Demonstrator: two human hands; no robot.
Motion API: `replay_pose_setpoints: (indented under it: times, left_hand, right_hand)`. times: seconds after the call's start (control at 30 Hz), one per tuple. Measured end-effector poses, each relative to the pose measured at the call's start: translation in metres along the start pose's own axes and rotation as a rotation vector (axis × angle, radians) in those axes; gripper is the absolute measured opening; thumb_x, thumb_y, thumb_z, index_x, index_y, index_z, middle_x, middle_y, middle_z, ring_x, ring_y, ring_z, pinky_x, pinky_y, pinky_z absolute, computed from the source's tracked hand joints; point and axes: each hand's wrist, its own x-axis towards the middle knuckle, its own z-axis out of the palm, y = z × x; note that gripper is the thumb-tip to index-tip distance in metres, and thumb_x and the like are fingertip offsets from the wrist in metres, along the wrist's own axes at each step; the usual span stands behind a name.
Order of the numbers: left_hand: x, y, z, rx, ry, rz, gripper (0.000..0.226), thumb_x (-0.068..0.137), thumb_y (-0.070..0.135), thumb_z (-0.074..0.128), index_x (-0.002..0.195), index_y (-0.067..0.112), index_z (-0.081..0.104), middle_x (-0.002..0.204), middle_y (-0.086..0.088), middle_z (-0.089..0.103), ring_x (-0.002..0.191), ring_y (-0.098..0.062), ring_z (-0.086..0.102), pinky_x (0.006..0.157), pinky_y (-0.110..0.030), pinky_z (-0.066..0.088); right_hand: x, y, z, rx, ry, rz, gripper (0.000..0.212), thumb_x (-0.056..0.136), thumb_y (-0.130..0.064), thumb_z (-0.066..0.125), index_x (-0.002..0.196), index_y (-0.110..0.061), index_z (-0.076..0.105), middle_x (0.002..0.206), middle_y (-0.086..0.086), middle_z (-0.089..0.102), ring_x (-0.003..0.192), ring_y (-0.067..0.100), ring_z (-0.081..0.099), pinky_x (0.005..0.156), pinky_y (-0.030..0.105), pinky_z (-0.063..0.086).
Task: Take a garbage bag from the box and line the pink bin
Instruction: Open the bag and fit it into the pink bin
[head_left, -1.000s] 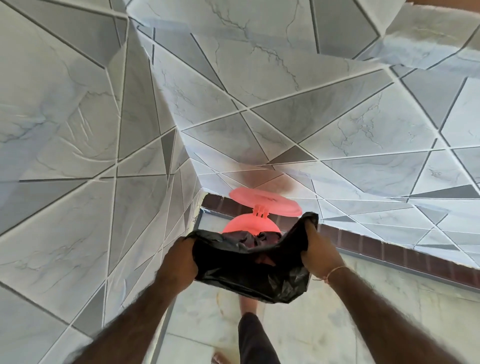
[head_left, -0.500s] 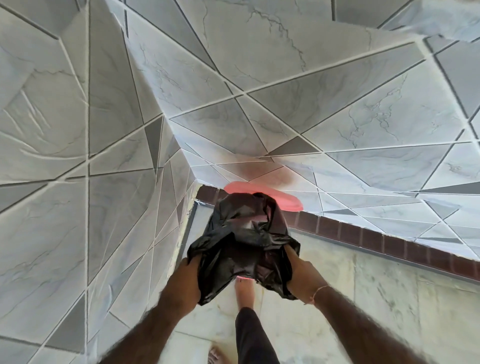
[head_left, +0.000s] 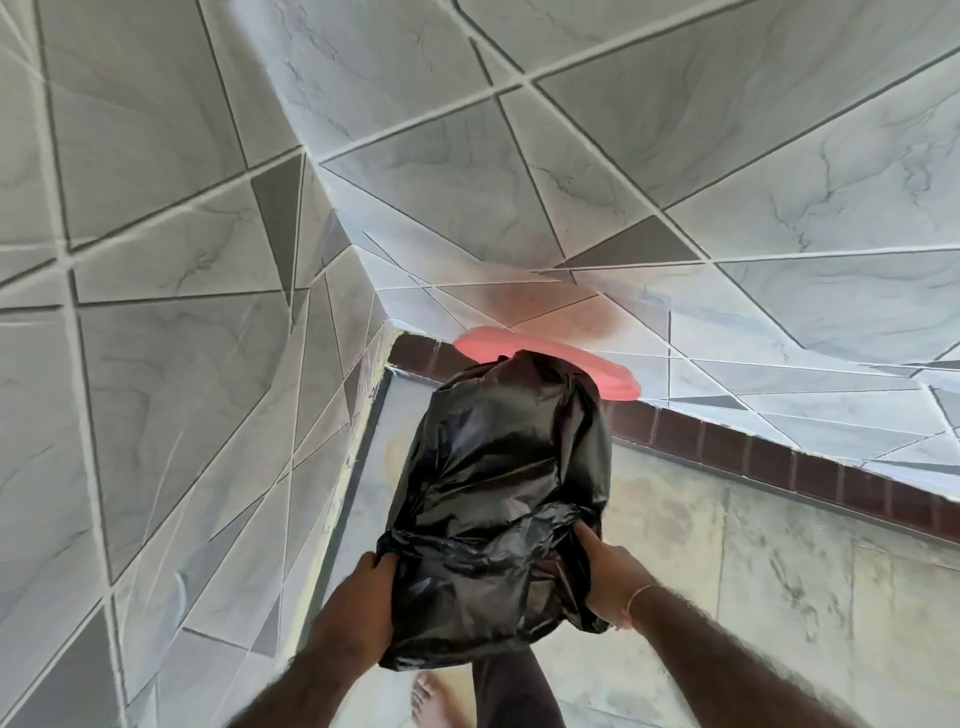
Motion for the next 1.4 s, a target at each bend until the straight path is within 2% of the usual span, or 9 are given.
replay_pose_setpoints:
  times: [0.2,0.37,0.5,0.77,0.9,1.03,1.17,1.27,1.4]
  left_hand:
    - [0.004,-0.008,0.019,0.017,-0.019,-0.015,0.046,0.085,0.023,0.044,0.131,0.026,0.04,0.122,-0.002,0.05,0.106,-0.026,0.061,0.094,-0.04,0.05]
    - [0.009,-0.011,0.022,0.006,-0.012,-0.017,0.048,0.085,0.022,0.051,0.132,0.025,0.039,0.125,-0.003,0.052,0.109,-0.025,0.061,0.097,-0.038,0.05]
    - [0.014,-0.012,0.021,-0.006,-0.001,-0.005,0.054,0.086,0.019,0.051,0.138,0.022,0.036,0.128,-0.006,0.052,0.112,-0.027,0.059,0.1,-0.038,0.048]
    - [0.018,-0.009,0.025,-0.017,0.036,0.015,0.056,0.085,0.013,0.051,0.138,0.021,0.035,0.126,-0.009,0.052,0.111,-0.032,0.06,0.097,-0.042,0.049]
    - [0.022,-0.007,0.024,-0.041,0.081,0.039,0.062,0.085,0.01,0.055,0.14,0.022,0.032,0.125,-0.008,0.05,0.108,-0.033,0.061,0.095,-0.044,0.051]
    - [0.02,-0.005,0.02,-0.044,0.089,0.079,0.069,0.084,0.008,0.053,0.142,0.032,0.024,0.124,-0.008,0.049,0.108,-0.034,0.061,0.093,-0.044,0.052]
    - [0.014,-0.008,0.022,-0.067,0.048,0.166,0.072,0.086,0.01,0.049,0.143,0.043,0.021,0.136,-0.005,0.046,0.119,-0.03,0.056,0.102,-0.042,0.047]
    - [0.006,0.001,0.015,-0.114,0.09,0.253,0.068,0.088,0.003,0.046,0.144,0.037,0.028,0.139,-0.004,0.044,0.123,-0.028,0.053,0.104,-0.038,0.045]
    - [0.022,0.015,-0.005,-0.167,0.257,0.343,0.052,0.084,0.0,0.049,0.126,0.032,0.048,0.119,-0.005,0.052,0.105,-0.029,0.061,0.09,-0.043,0.052]
  right_hand:
    - [0.003,0.014,0.016,0.002,-0.03,0.038,0.09,0.079,-0.009,0.051,0.152,-0.033,0.005,0.126,0.019,0.06,0.109,0.035,0.061,0.078,0.031,0.05]
    - [0.005,0.017,0.017,0.004,-0.009,0.041,0.091,0.079,-0.008,0.051,0.152,-0.034,0.005,0.122,0.019,0.063,0.101,0.035,0.064,0.064,0.029,0.051]
    - [0.006,0.015,0.017,0.031,-0.014,0.031,0.091,0.08,-0.009,0.051,0.151,-0.038,0.002,0.115,0.018,0.064,0.078,0.028,0.06,0.042,0.024,0.047]
    - [0.011,0.015,0.028,0.069,0.032,0.027,0.091,0.078,-0.006,0.05,0.15,-0.039,0.005,0.107,0.02,0.067,0.082,0.034,0.064,0.05,0.03,0.051]
    - [0.013,0.018,0.029,0.108,0.083,0.033,0.09,0.076,-0.004,0.049,0.15,-0.036,0.009,0.103,0.021,0.067,0.072,0.03,0.057,0.044,0.027,0.045]
    - [0.008,0.025,0.034,0.181,0.188,0.015,0.081,0.079,-0.006,0.045,0.147,-0.039,0.016,0.096,0.019,0.067,0.067,0.03,0.058,0.04,0.025,0.043]
    - [-0.004,0.028,0.039,0.327,0.291,-0.02,0.073,0.079,-0.001,0.042,0.143,-0.036,0.031,0.106,0.018,0.067,0.077,0.032,0.065,0.055,0.034,0.056]
    - [-0.016,0.023,0.035,0.405,0.421,-0.095,0.063,0.08,0.004,0.045,0.134,-0.029,0.041,0.106,0.013,0.067,0.081,0.03,0.063,0.065,0.033,0.053]
    - [-0.003,0.014,0.007,0.439,0.655,-0.12,0.041,0.079,0.004,0.047,0.112,-0.02,0.047,0.09,0.009,0.063,0.077,0.032,0.058,0.068,0.033,0.045]
